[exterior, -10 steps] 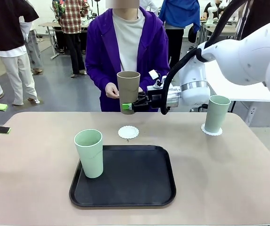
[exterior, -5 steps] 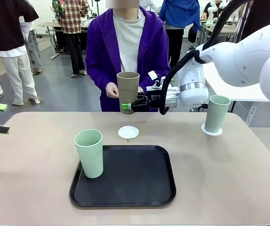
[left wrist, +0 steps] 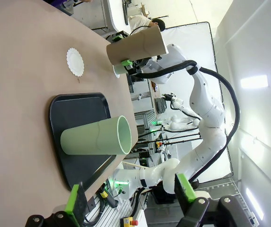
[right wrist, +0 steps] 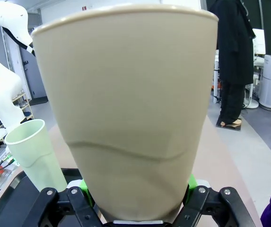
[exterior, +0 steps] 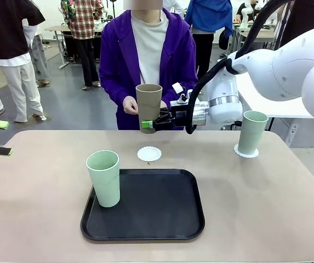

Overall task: Place coasters on the table and set cups on them.
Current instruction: Take one Reusable plastic cup from the Flat Tray and place it on a coaster set by the human.

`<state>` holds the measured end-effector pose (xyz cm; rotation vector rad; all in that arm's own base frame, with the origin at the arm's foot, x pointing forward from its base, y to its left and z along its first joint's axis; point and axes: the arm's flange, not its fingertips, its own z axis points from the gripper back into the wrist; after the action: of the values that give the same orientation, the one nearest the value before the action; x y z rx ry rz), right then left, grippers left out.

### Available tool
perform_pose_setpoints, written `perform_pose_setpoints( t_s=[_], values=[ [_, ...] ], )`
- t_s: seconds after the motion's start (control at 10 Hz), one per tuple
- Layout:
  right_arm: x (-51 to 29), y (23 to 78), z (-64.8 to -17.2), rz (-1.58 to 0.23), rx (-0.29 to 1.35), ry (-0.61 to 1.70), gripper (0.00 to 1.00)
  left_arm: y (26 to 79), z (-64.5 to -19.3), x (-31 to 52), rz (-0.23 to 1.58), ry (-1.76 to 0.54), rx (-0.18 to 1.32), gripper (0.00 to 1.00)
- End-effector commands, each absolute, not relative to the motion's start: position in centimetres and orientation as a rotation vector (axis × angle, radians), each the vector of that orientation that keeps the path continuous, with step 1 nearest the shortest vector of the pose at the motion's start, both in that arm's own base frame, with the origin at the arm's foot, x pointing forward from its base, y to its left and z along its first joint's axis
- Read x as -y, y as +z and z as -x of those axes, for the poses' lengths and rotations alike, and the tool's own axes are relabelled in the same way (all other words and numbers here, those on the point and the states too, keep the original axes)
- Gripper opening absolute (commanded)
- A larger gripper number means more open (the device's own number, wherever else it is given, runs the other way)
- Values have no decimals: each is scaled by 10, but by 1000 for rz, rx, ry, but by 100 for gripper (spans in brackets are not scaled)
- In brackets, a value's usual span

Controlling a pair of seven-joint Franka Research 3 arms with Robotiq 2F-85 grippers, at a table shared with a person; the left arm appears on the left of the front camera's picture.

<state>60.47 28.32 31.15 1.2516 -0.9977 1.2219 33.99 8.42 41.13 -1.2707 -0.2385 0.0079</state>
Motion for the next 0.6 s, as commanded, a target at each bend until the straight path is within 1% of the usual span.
perform_pose_setpoints(
  t_s=[0.0,0.2,0.5],
  values=[
    [-287,298,-613,-1303,936,1275,78,411,-339,-85,1279,-1,253,100],
    [-288,284,-621,-1297,911,1321,78,411,-339,-85,1279,-1,253,100],
    [-290,265,-636,-1297,891,1311,78,411,-339,-85,1279,-1,253,100]
  ],
)
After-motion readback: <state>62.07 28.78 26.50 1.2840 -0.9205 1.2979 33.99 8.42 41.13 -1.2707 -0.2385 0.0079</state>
